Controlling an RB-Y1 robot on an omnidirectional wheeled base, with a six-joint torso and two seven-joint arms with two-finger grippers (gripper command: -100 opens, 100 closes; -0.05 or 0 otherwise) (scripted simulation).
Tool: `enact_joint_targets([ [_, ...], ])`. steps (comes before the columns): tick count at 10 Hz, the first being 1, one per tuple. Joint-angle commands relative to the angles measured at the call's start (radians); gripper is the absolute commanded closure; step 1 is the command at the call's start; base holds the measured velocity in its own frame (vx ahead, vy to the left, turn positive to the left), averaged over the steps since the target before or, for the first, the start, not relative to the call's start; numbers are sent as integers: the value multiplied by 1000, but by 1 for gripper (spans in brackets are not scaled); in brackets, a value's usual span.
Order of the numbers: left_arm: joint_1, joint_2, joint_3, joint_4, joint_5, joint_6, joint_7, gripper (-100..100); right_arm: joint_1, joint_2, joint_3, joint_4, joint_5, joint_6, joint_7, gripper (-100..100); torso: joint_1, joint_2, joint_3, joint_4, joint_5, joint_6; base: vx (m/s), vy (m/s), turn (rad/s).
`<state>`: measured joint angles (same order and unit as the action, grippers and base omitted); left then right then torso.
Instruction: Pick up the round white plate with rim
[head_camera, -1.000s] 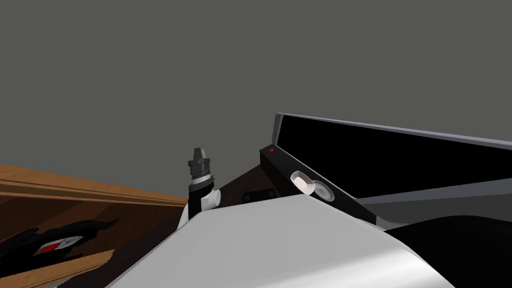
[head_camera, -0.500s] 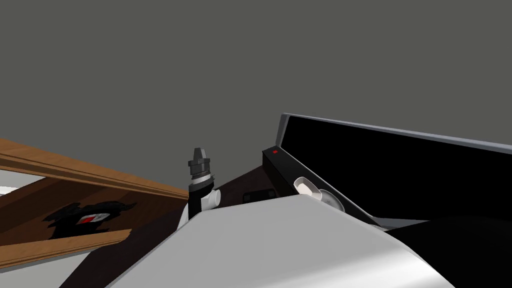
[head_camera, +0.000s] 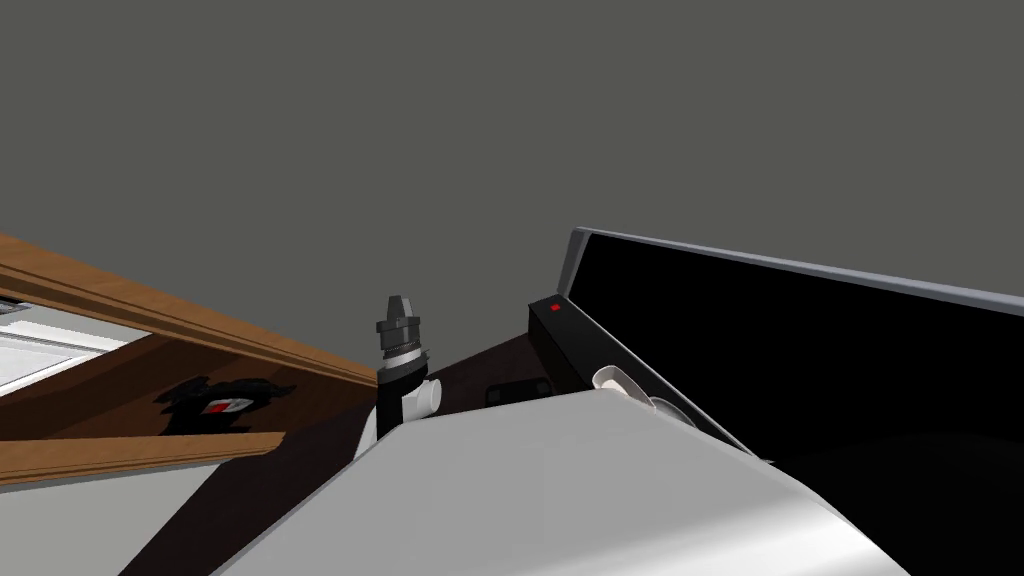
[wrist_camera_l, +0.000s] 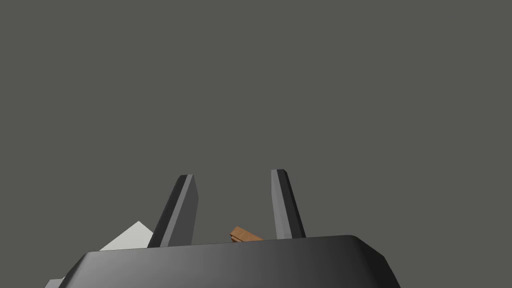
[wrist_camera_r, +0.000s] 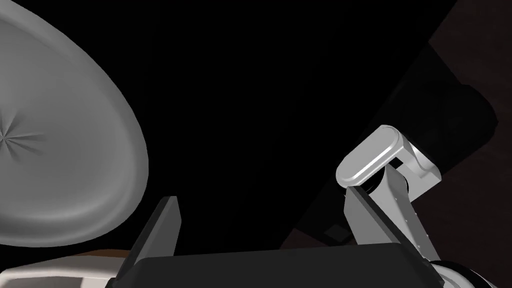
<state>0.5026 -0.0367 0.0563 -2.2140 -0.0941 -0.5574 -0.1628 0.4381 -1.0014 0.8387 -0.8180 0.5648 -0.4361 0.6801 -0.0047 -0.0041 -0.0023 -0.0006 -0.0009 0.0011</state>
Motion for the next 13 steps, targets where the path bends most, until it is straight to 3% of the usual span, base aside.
enact_joint_targets([
  [1, 0, 0, 0, 0, 0, 0, 0, 0, 6, -9, 19, 11, -3, 30, 10, -100, 0, 0, 0, 0, 0, 0, 55, -110, 151],
  [3, 0, 0, 0, 0, 0, 0, 0, 0, -5, 6, 51, 59, -6, 66, 22, -100, -2, 0, 0, 0, -1, 0, 64, -114, 200],
  [4, 0, 0, 0, 0, 0, 0, 0, 0, -9, 2, 51, 43, -1, 59, 10, -100, -2, -1, 0, 0, -1, 0, 30, -50, 45],
  [5, 0, 0, 0, 0, 0, 0, 0, 0, -10, 1, 53, 41, -2, 65, 8, 0, 2, 1, 0, 0, 0, 1, 6, -11, -4],
  [6, 0, 0, 0, 0, 0, 0, 0, 0, 24, 22, 38, 7, -17, 104, -9, -100, 5, 2, 1, 0, 1, 1, -62, -32, 391],
  [7, 0, 0, 0, 0, 0, 0, 0, 0, 24, 22, 38, 7, -17, 104, -9, -100, 4, 6, 3, 1, 1, 0, -83, -44, 282],
  [9, 0, 0, 0, 0, 0, 0, 0, 0, 90, 64, 9, -63, -47, 173, -44, -100, 2, 9, 5, 2, 0, 0, -113, -76, 401],
  [10, 0, 0, 0, 0, 0, 0, 0, 0, 90, 64, 9, -63, -47, 182, -44, -100, 1, 11, 6, 2, 0, 1, -118, -69, 316],
  [12, 0, 0, 0, 0, 0, 0, 0, 0, 157, 106, -20, -132, -77, 253, -79, -100, 1, 12, 7, 3, 0, 1, -147, -67, 372],
  [13, 0, 0, 0, 0, 0, 0, 0, 0, 157, 106, -20, -132, -77, 260, -79, -100, 1, 13, 8, 3, 0, 1, -115, -44, 394],
])
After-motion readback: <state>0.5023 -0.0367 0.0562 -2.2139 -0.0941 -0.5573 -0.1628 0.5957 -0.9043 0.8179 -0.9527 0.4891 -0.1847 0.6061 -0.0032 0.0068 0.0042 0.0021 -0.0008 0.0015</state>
